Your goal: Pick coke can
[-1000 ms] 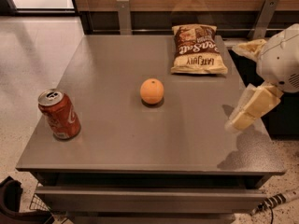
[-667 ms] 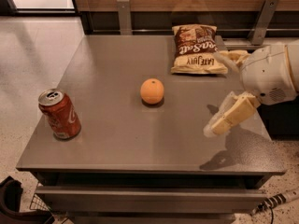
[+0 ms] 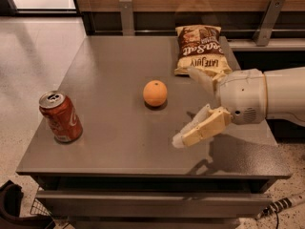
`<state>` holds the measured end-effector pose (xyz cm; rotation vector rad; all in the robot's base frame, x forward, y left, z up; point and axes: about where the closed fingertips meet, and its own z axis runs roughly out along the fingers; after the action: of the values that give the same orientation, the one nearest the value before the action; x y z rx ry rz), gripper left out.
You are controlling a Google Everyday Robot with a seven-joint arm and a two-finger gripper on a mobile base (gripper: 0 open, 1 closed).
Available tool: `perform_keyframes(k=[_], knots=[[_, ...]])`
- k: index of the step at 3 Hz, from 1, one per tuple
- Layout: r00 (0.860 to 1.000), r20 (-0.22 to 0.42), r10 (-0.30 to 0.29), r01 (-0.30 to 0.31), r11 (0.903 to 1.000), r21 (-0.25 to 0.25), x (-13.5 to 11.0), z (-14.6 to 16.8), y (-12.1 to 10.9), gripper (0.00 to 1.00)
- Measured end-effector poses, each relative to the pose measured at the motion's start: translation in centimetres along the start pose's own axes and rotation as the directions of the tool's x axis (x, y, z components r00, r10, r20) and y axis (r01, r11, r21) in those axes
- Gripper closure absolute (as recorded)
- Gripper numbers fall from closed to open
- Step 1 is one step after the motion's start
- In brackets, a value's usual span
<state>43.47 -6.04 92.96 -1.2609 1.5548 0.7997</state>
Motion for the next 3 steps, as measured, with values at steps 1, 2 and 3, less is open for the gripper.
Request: perform_keyframes(k=[1, 2, 3], knots=[[0.988, 0.148, 0.042, -0.039, 0.9989, -0.026, -1.5, 1.4, 1.1, 0.00], [0.988, 0.146, 0.042, -0.038, 0.9989, -0.026, -1.5, 1.4, 1.2, 0.00], [0.985, 0.168, 0.049, -0.043, 0.9982, -0.042, -1.4, 3.0, 1.6, 0.00]])
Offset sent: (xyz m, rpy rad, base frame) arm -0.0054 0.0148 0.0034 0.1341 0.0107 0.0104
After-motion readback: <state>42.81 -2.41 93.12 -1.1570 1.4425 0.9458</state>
